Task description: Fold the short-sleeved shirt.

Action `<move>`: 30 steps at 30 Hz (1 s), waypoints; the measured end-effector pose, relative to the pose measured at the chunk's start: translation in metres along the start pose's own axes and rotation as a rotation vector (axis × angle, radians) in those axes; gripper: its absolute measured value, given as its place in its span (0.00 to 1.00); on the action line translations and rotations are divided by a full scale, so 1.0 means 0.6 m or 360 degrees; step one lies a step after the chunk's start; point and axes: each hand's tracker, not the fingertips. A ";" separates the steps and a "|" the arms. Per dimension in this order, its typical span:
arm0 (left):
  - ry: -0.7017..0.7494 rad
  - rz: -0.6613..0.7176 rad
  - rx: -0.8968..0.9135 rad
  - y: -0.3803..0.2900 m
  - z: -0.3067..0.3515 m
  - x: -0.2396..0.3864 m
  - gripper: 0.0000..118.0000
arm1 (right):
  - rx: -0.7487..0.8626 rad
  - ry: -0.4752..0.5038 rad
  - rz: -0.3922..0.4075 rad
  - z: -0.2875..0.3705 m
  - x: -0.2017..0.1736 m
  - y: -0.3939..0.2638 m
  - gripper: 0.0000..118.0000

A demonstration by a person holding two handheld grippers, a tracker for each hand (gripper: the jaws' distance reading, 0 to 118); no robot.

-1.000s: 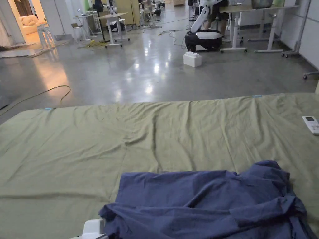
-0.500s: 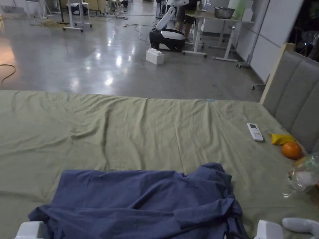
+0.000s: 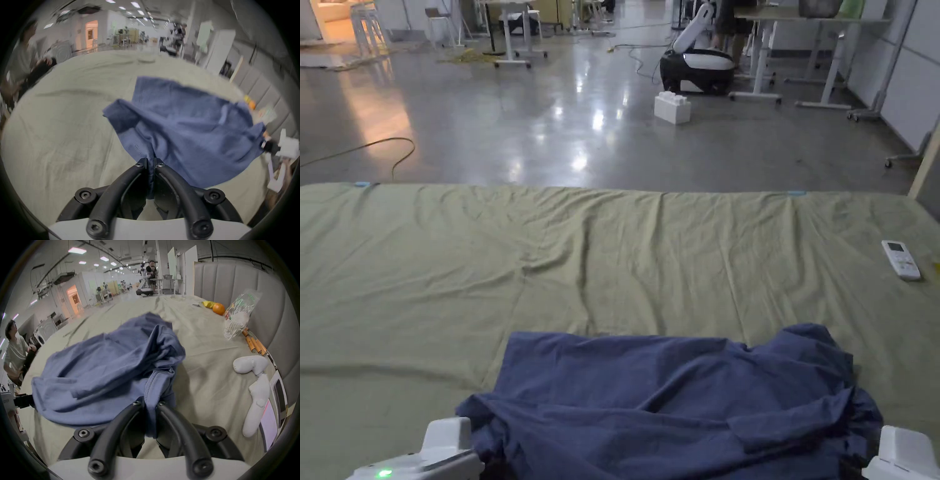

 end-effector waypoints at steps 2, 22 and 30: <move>0.0101 -0.0016 0.0079 -0.009 0.030 0.002 0.06 | 0.0017 0.0002 0.0004 0.028 0.008 0.005 0.08; 0.0003 -0.0065 -0.0010 -0.200 0.241 -0.080 0.06 | -0.0066 0.0036 -0.0038 0.247 0.039 -0.189 0.08; 0.0074 -0.0173 0.0047 -0.226 0.244 -0.077 0.67 | -0.0081 0.0009 -0.0092 0.246 0.056 -0.188 0.44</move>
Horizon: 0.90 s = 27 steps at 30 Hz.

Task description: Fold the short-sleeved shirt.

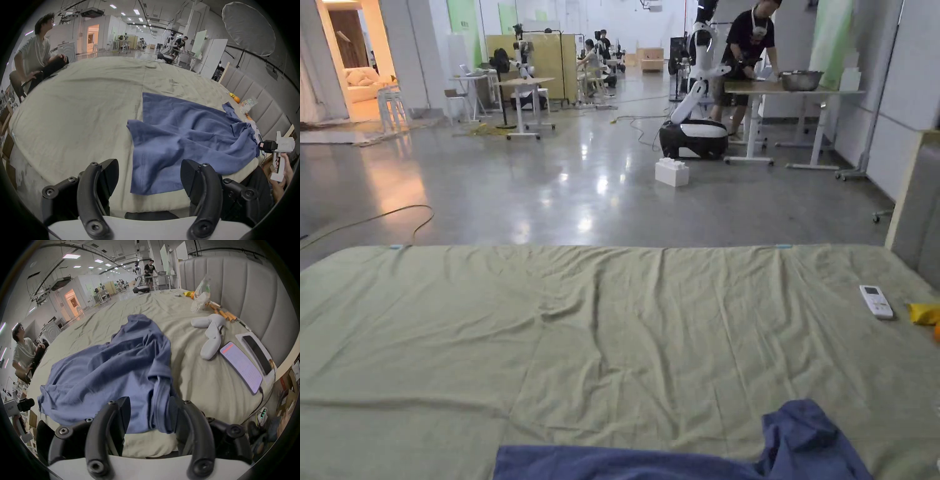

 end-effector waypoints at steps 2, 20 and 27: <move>-0.0030 0.0036 0.0124 0.017 0.051 -0.010 0.67 | 0.0147 0.0017 0.0007 0.025 0.009 0.012 0.50; 0.0039 -0.0462 0.1355 -0.043 0.410 0.227 0.65 | 0.1177 0.0423 0.0457 0.328 -0.143 0.114 0.60; 0.0046 -0.0475 0.1382 -0.099 0.454 0.264 0.43 | 0.1209 0.0457 0.0463 0.353 -0.168 0.072 0.11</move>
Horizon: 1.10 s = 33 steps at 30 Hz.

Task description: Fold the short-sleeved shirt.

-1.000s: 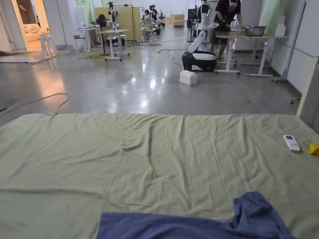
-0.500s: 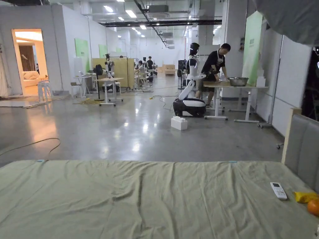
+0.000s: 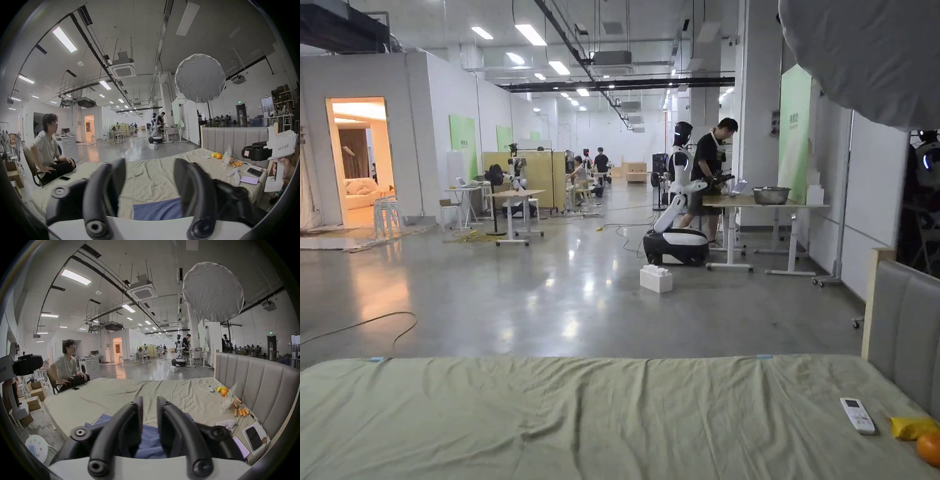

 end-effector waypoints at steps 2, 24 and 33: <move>-0.0039 -0.0030 -0.0038 -0.006 0.003 -0.004 0.09 | -0.0029 0.0012 -0.0025 0.004 -0.004 -0.001 0.09; -0.0125 0.0090 -0.0188 0.018 -0.020 -0.008 0.00 | 0.0028 -0.0052 -0.0040 0.031 0.000 -0.003 0.00; -0.0161 0.0511 -0.0582 -0.031 -0.198 -0.136 0.01 | -0.0100 -0.0051 -0.0169 -0.018 0.020 -0.043 0.00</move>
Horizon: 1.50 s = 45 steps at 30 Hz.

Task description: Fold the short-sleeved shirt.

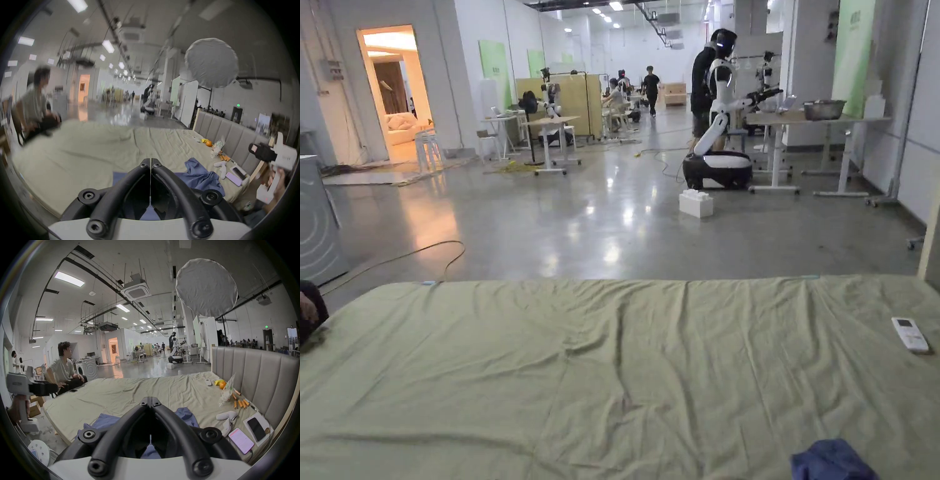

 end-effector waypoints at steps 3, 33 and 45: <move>-0.0104 0.0125 -0.0237 0.006 -0.109 -0.081 0.25 | -0.0057 -0.0014 0.0013 -0.017 0.009 -0.015 0.00; 0.0352 0.0052 -0.1198 -0.124 -0.768 -0.185 0.08 | -0.0507 -0.0165 -0.0053 -0.134 0.080 -0.105 0.00; 0.0325 0.0058 -0.1237 -0.128 -0.782 -0.200 0.07 | -0.1224 -0.0158 -0.0114 -0.509 0.316 -0.121 0.70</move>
